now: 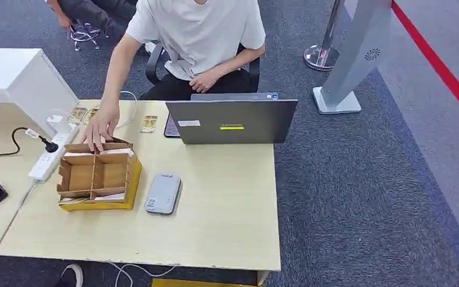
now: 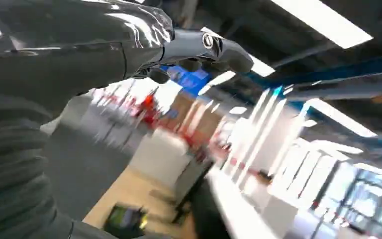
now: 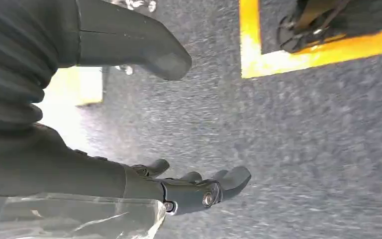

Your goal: Pass the card to the sensor for recognition and then transmit it.

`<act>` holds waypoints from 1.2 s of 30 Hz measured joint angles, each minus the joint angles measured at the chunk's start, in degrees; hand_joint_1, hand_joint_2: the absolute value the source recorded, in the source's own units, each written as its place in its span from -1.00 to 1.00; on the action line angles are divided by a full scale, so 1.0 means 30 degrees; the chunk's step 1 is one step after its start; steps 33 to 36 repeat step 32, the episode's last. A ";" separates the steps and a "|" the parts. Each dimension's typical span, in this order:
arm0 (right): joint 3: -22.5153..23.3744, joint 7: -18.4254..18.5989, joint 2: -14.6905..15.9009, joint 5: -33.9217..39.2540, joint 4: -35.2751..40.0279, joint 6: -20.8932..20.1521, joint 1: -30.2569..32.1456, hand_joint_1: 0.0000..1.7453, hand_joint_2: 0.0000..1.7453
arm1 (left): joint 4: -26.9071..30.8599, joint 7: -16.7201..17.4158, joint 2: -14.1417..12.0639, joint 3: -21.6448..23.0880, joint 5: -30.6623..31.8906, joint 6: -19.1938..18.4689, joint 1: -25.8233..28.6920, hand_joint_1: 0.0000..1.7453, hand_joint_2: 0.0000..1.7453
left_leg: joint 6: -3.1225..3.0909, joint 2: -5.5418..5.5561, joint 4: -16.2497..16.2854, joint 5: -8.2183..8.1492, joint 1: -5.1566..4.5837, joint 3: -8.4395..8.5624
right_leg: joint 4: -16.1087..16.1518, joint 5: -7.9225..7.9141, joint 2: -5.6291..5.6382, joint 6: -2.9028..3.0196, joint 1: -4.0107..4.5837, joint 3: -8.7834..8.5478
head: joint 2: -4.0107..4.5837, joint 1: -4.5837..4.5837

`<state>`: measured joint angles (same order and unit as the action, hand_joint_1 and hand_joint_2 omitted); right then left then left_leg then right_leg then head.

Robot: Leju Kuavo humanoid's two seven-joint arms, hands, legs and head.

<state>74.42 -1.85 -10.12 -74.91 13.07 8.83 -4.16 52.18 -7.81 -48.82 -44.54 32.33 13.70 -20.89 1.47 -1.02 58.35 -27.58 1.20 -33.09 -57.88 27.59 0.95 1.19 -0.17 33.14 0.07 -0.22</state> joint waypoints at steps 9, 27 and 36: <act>0.0000 -0.0460 0.0087 -0.0189 -0.0189 0.0029 0.0197 -1.00 1.00 | -0.8441 -0.2566 0.3397 -1.0429 -1.0602 -0.1616 0.4349 -1.00 1.00 | -0.0052 0.0173 -0.0012 -0.0059 -0.0059 0.0075 | 0.0049 0.0133 -0.0175 -0.0034 -0.0061 -0.0080 | 0.0000 -0.0065; -0.1794 -0.2012 -0.0168 -0.0406 -0.0160 0.0065 0.0652 -1.00 1.00 | -1.2708 -0.1033 1.7193 -1.2713 -1.0935 -0.2031 0.5580 -1.00 1.00 | -0.0317 0.0245 0.0077 -0.0131 -0.0200 0.0116 | 0.0113 0.0105 -0.0266 -0.0222 -0.0201 -0.0217 | 0.0000 0.0088; -0.3630 -0.1888 0.0051 0.1686 0.0088 -0.0117 0.1001 -1.00 1.00 | -1.2722 -0.0669 1.7870 -1.0847 -1.0906 -0.2184 0.5812 -1.00 1.00 | -0.0320 0.0247 0.0078 -0.0133 -0.0187 0.0118 | 0.0111 0.0109 -0.0268 -0.0220 -0.0186 -0.0217 | 0.0000 0.0029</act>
